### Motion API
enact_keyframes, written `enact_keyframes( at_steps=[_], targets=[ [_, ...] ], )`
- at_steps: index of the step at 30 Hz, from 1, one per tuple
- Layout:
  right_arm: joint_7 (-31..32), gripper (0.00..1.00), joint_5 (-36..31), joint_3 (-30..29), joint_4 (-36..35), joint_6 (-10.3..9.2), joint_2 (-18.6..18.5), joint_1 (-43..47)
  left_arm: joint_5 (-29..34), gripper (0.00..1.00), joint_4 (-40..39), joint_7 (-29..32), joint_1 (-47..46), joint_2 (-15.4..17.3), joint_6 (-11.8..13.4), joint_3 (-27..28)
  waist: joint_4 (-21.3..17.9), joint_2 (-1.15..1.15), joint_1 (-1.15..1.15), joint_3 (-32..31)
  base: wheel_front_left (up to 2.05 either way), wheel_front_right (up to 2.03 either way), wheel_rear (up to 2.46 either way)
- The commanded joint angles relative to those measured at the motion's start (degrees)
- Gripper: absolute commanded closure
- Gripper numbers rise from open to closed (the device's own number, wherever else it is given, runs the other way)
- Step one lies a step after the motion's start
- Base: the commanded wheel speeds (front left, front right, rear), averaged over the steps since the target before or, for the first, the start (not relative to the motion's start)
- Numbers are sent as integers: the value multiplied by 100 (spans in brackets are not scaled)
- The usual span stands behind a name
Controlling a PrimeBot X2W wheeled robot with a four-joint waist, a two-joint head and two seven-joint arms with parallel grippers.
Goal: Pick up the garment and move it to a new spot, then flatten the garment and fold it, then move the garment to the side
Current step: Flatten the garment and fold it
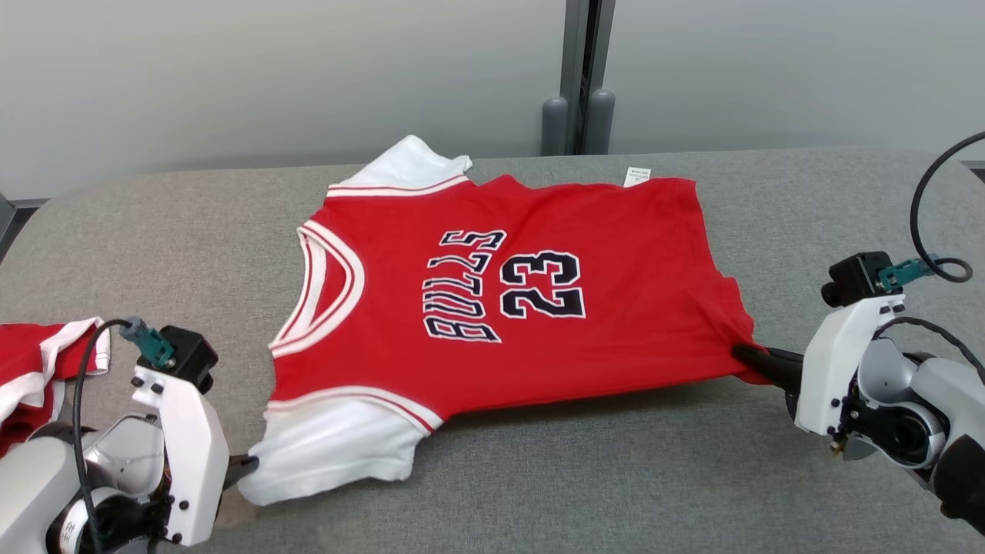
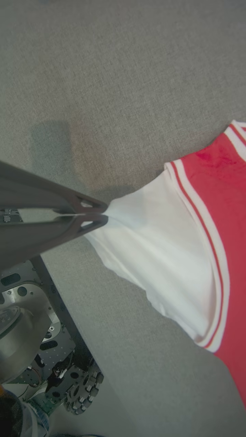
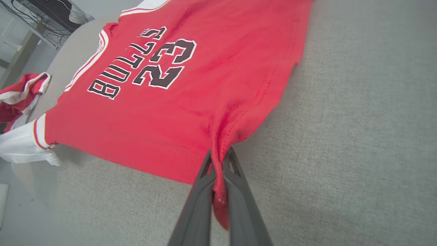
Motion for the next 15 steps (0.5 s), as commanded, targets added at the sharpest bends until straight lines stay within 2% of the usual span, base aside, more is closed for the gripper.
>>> enact_keyframes(
  at_steps=[1, 9, 15],
  targets=[
    [-9, 100, -51, 17, -2, 2, -106, 107, -39, 100, -185, 15, 159, 115, 91, 9, 5, 0, 0, -24, 0, 0, 0],
    [-50, 100, -40, 111, -193, 2, -406, 566, -408, 100, -1019, 144, 875, 454, 412, -6, 8, 0, 0, -144, 0, 0, 0],
    [124, 100, 51, 120, -482, 1, -727, 895, -573, 100, -1273, 203, 1115, 594, 489, -11, 35, 0, 0, -156, 0, 0, 0]
  ],
)
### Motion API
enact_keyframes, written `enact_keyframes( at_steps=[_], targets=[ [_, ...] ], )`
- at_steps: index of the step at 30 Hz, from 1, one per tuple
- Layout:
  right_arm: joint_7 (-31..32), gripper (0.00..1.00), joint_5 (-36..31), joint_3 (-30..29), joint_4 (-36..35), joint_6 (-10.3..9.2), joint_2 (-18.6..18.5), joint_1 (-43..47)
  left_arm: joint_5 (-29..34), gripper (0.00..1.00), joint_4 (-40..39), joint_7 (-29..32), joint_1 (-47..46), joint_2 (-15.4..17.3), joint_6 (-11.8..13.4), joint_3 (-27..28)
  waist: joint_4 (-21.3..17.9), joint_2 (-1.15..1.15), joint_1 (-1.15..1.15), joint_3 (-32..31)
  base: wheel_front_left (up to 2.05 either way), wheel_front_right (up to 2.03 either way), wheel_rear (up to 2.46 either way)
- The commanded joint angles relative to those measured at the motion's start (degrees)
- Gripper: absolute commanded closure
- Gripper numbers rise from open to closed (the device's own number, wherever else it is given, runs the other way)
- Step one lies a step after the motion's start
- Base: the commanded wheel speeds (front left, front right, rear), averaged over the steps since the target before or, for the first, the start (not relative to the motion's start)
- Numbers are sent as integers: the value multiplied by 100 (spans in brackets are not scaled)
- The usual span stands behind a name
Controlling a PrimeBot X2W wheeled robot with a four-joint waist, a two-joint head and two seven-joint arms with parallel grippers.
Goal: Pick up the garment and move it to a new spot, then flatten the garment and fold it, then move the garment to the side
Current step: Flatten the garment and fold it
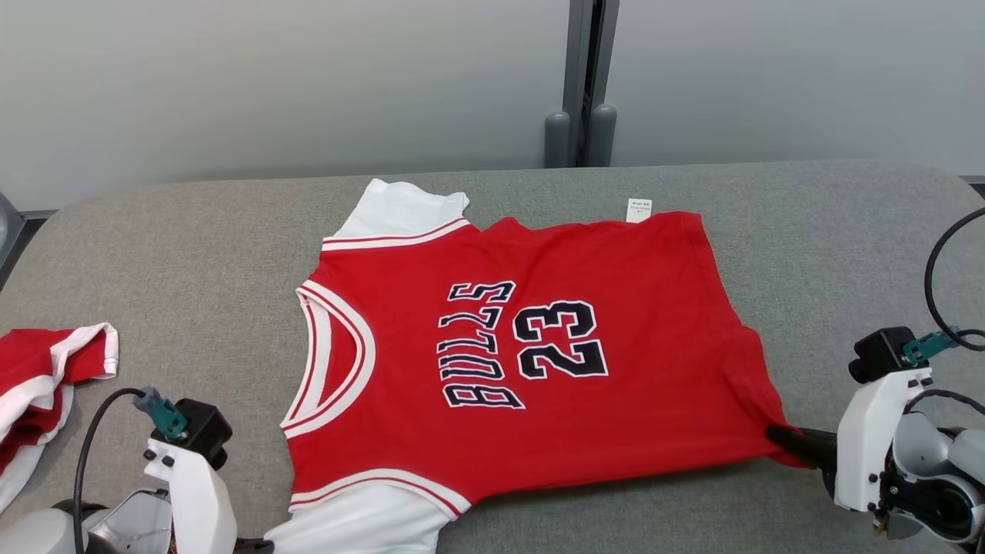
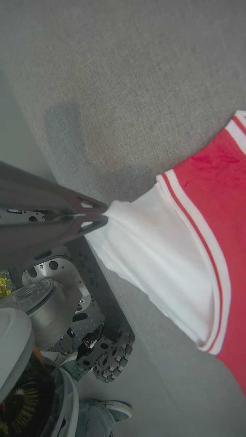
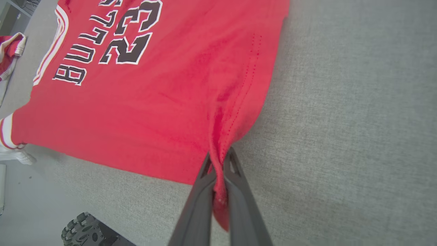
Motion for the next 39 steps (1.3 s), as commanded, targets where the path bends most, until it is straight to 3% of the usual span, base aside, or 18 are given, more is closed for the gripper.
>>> enact_keyframes(
  at_steps=[1, 23, 39],
  targets=[
    [71, 100, 42, -8, -35, 0, -148, 115, -56, 100, -18, 35, 129, 58, 38, -1, -1, 0, 0, 1, 0, 0, 0],
    [586, 100, 60, -364, -929, 1, -602, 608, -36, 100, -162, 84, 179, 136, 109, -33, -24, 0, 0, 105, 0, 0, 0],
    [714, 100, -224, -1127, -1055, 1, -348, 178, 9, 100, 159, -63, -776, -102, -57, 412, -143, 0, 0, 684, 0, 0, 0]
  ],
)
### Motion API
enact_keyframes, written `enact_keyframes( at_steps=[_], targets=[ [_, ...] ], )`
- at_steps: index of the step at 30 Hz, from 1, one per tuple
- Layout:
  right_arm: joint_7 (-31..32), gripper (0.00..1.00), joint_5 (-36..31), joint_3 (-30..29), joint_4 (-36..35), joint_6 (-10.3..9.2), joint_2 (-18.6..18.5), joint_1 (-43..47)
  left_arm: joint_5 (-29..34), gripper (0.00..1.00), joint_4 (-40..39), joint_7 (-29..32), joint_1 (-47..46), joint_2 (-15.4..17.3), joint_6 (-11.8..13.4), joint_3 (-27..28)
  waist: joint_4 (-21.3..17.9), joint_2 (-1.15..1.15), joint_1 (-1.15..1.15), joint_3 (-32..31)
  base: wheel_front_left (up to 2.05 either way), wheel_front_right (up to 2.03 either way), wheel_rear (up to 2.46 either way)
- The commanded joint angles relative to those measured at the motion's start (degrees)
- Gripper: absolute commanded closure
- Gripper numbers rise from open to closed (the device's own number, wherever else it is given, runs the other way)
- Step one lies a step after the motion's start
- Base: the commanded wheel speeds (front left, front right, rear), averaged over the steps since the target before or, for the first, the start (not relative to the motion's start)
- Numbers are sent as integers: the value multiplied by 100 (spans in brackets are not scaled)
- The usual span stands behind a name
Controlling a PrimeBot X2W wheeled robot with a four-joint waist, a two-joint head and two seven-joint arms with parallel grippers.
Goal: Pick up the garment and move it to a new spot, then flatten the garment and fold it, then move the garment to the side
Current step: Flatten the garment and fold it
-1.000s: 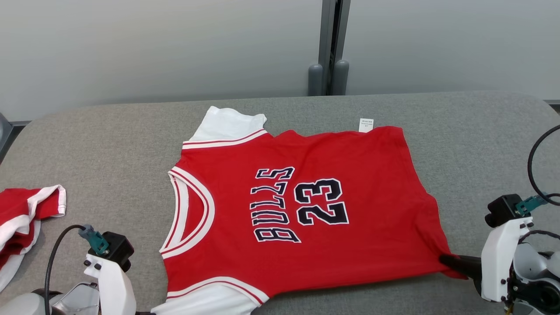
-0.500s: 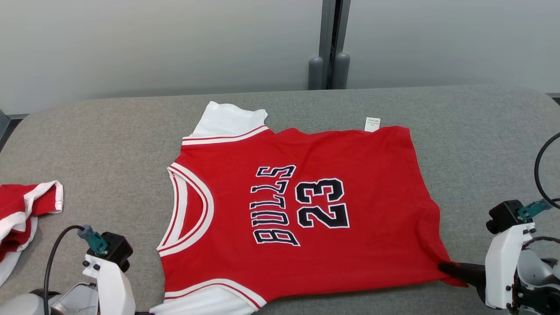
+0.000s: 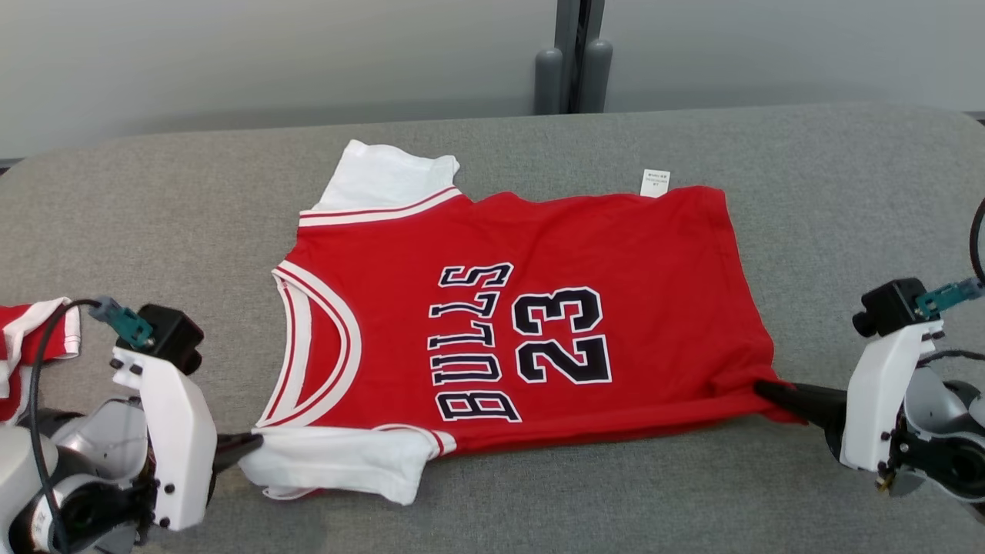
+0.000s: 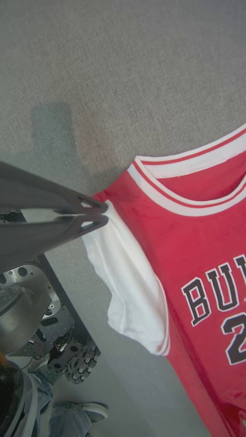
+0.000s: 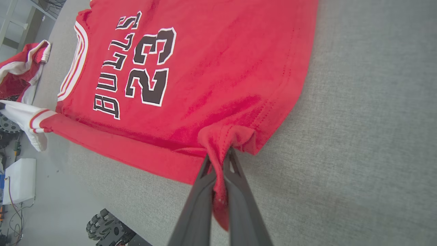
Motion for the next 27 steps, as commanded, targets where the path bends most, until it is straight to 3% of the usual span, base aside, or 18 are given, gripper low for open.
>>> enact_keyframes(
  at_steps=[1, 14, 27],
  targets=[
    [44, 100, -23, -89, 22, 2, 12, -87, -22, 100, 73, 26, -139, -16, -5, 55, -45, 0, 0, 112, 0, 0, 0],
    [539, 100, -165, -624, 342, 2, 412, -722, 64, 100, 1157, 183, -1302, -654, -170, 151, -72, 0, 0, 658, 0, 0, 0],
    [765, 100, -422, -794, 868, 2, 845, -973, 194, 100, 1998, 182, -1827, -1026, -395, 49, -59, 0, 0, 861, 0, 0, 0]
  ],
)
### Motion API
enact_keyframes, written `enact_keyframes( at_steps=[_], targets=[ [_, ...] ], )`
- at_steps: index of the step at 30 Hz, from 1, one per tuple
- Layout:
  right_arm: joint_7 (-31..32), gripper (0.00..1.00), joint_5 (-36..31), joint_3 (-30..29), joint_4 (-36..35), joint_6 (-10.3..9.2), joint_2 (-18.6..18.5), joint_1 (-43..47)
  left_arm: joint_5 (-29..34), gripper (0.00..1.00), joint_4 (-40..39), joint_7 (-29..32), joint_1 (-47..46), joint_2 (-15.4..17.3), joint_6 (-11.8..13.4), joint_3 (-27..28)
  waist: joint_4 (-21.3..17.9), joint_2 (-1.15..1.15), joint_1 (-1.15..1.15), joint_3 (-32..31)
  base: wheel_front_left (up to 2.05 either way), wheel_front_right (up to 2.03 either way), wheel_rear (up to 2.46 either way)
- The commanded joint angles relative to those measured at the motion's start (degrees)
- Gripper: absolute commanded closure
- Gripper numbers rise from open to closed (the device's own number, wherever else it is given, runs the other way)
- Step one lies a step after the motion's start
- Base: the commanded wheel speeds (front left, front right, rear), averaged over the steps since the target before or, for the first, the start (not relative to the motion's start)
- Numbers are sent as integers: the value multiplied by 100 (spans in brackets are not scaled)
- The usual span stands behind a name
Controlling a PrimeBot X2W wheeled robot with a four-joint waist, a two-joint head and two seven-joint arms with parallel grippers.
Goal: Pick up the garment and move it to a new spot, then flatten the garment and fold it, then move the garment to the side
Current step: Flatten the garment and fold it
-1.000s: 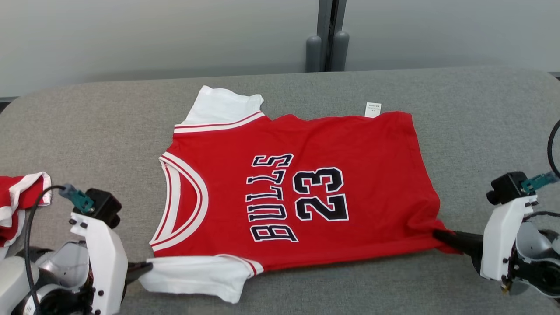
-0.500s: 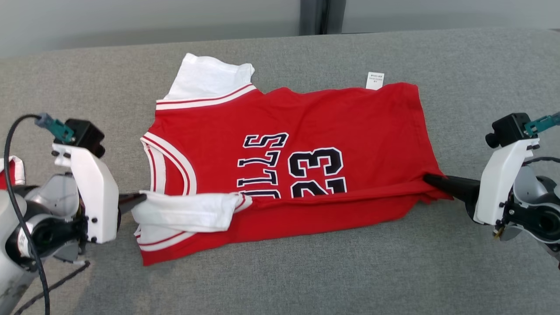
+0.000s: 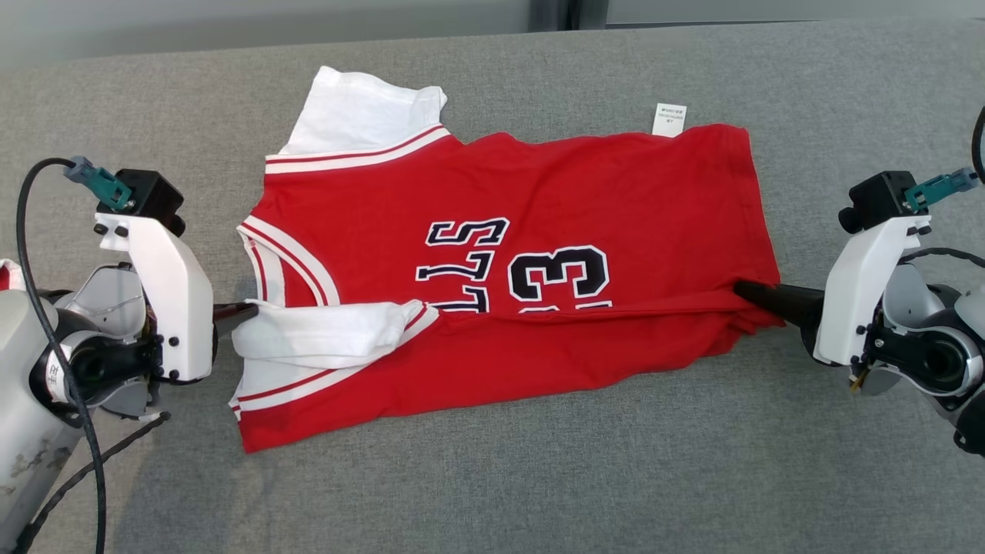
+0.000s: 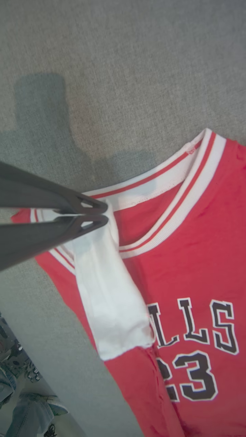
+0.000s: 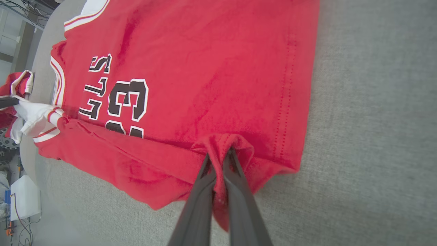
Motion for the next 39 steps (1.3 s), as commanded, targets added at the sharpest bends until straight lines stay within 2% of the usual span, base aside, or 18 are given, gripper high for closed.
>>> enact_keyframes(
  at_steps=[1, 11, 28, 29, 30, 31, 32, 33, 34, 39],
  targets=[
    [38, 100, -39, -28, 42, 2, 22, -51, 65, 100, 90, -45, -145, -16, -38, -1, 8, 0, 0, 3, 0, 0, 0],
    [-23, 100, -260, -155, 333, 2, 184, -53, 162, 100, 537, -257, -271, -209, -237, -40, -1, 0, 0, -6, 0, 0, 0],
    [-146, 100, -667, -324, 509, 2, 384, -284, 280, 100, 1074, -539, -526, -416, -413, -48, 16, 0, 0, 55, 0, 0, 0],
    [-142, 95, -677, -329, 524, 2, 400, -276, 304, 100, 1118, -585, -540, -438, -420, -49, 15, 0, 0, 45, 0, 0, 0],
    [-139, 77, -684, -334, 535, 2, 414, -266, 310, 100, 1161, -616, -548, -463, -434, -57, 14, 0, 0, 33, 0, 0, 0],
    [-151, 63, -700, -344, 548, 2, 426, -257, 322, 75, 1204, -638, -554, -480, -439, -66, 15, 0, 0, 19, 0, 0, 0],
    [-175, 21, -709, -353, 559, 2, 441, -246, 333, 35, 1236, -655, -561, -487, -439, -75, 15, 0, 0, 2, 0, 0, 0],
    [-175, 21, -709, -353, 559, 2, 441, -246, 333, 35, 1236, -655, -561, -487, -439, -75, 15, 0, 0, 2, 0, 0, 0],
    [-192, 0, -715, -356, 564, 2, 452, -227, 340, 0, 1272, -666, -563, -491, -451, -80, 16, 0, 0, -18, 0, 0, 0],
    [-438, 0, -810, -398, 491, 2, 463, -162, 381, 0, 1377, -813, -562, -539, -493, -76, 21, 0, 0, -142, 0, 0, 0]
  ],
)
